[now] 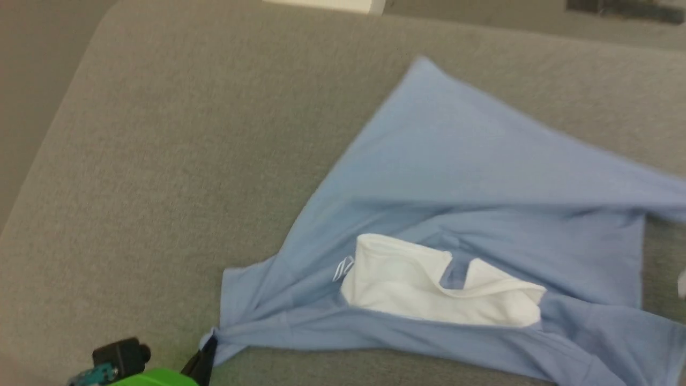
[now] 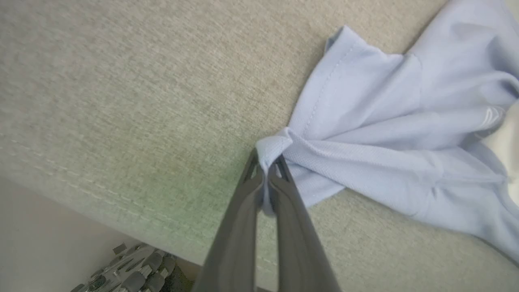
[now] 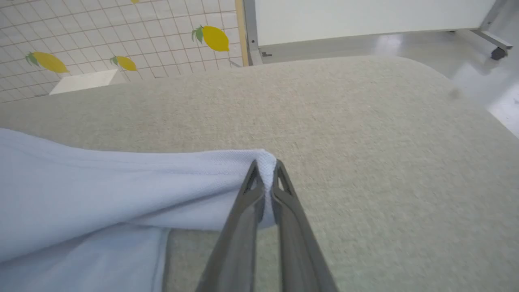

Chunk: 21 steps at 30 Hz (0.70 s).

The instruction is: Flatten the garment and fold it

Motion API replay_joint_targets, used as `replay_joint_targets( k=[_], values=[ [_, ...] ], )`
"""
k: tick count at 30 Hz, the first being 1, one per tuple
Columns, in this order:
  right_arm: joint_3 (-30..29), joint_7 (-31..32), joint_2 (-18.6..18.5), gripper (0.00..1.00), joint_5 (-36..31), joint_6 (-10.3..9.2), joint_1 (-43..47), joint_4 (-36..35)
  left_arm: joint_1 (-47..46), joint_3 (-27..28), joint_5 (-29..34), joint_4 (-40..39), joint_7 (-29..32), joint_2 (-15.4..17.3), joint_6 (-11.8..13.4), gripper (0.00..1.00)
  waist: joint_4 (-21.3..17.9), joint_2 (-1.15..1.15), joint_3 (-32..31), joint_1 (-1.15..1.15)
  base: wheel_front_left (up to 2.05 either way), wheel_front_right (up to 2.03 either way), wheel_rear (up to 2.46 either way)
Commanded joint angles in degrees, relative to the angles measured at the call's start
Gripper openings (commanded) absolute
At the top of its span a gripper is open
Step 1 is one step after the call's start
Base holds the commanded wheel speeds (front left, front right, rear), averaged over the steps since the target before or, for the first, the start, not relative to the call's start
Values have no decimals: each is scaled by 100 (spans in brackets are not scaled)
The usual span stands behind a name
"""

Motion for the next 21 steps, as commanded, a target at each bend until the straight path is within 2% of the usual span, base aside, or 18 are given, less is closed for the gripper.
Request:
replay_joint_targets(
  k=[1,4,11,15,18,20,21],
  values=[
    [-111,181,51,0,-25,-10,243,-124,113,53,-47,-38,42,61,63,0,-728,0,-864,0,0,0,0],
    [-325,783,210,0,-20,-10,797,-390,234,79,-59,-173,101,91,123,0,-890,0,-951,0,0,0,0],
    [-435,2653,350,0,303,-10,1570,-411,307,53,-72,-338,202,126,178,0,-1070,0,-947,0,0,0,0],
    [-343,3335,355,0,568,-10,1732,-260,288,23,-74,-364,233,132,189,0,-1086,0,-910,0,0,0,0],
    [-305,3478,356,0,670,-10,1758,-229,268,-6,-80,-367,243,130,179,0,-1055,0,-895,0,0,0,0],
    [-239,3278,356,81,684,-10,1724,-343,263,-20,-87,-360,246,132,172,0,-1026,0,-898,0,0,0,0],
    [-199,3083,356,100,715,-10,1677,-440,263,-25,-91,-356,247,133,169,0,-1010,0,-900,0,0,0,0]
  ],
)
